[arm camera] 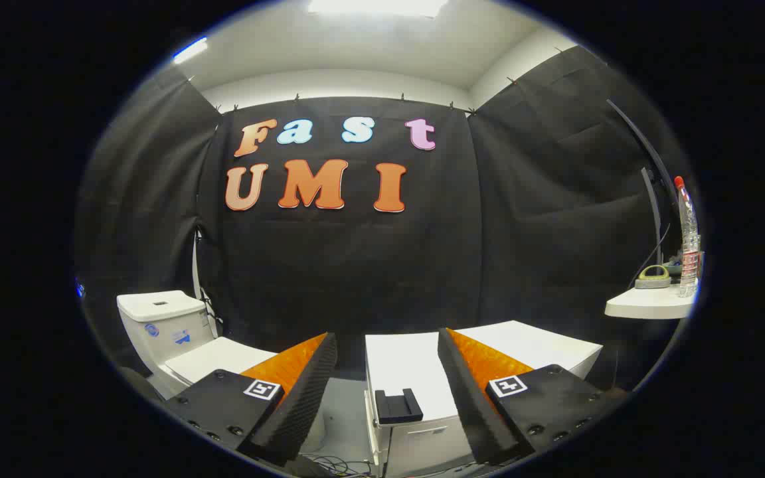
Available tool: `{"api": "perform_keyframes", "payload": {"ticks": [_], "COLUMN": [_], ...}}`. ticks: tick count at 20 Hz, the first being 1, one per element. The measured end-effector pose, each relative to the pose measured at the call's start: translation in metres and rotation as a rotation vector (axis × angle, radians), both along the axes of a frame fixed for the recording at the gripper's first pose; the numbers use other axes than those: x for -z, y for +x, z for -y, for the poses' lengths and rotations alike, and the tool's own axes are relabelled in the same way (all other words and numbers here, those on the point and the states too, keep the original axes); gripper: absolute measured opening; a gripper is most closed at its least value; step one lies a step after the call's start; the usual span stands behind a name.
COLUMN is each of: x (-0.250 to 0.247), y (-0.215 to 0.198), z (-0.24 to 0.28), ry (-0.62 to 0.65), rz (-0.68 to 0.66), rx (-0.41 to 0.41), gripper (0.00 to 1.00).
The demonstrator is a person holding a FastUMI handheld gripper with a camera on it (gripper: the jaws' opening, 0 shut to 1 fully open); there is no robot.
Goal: Open the toilet lid.
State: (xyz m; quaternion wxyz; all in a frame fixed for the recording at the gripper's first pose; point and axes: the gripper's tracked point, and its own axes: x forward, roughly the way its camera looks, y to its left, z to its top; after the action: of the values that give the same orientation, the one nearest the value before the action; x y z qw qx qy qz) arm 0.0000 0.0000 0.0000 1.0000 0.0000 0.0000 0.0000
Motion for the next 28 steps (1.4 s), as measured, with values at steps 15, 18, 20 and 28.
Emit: {"api": "perform_keyframes", "payload": {"ticks": [15, 18, 20, 28], "x": [0.003, 0.001, 0.001, -0.006], "y": [0.000, 0.000, 0.000, -0.004], "z": [0.008, 0.009, 0.010, 0.021], "ry": [0.023, 0.022, 0.023, 0.018], "rz": [0.000, 0.003, 0.004, 0.028], "rx": [0.022, 0.025, 0.029, 0.073], "gripper": [0.98, 0.98, 0.98, 0.98]}}
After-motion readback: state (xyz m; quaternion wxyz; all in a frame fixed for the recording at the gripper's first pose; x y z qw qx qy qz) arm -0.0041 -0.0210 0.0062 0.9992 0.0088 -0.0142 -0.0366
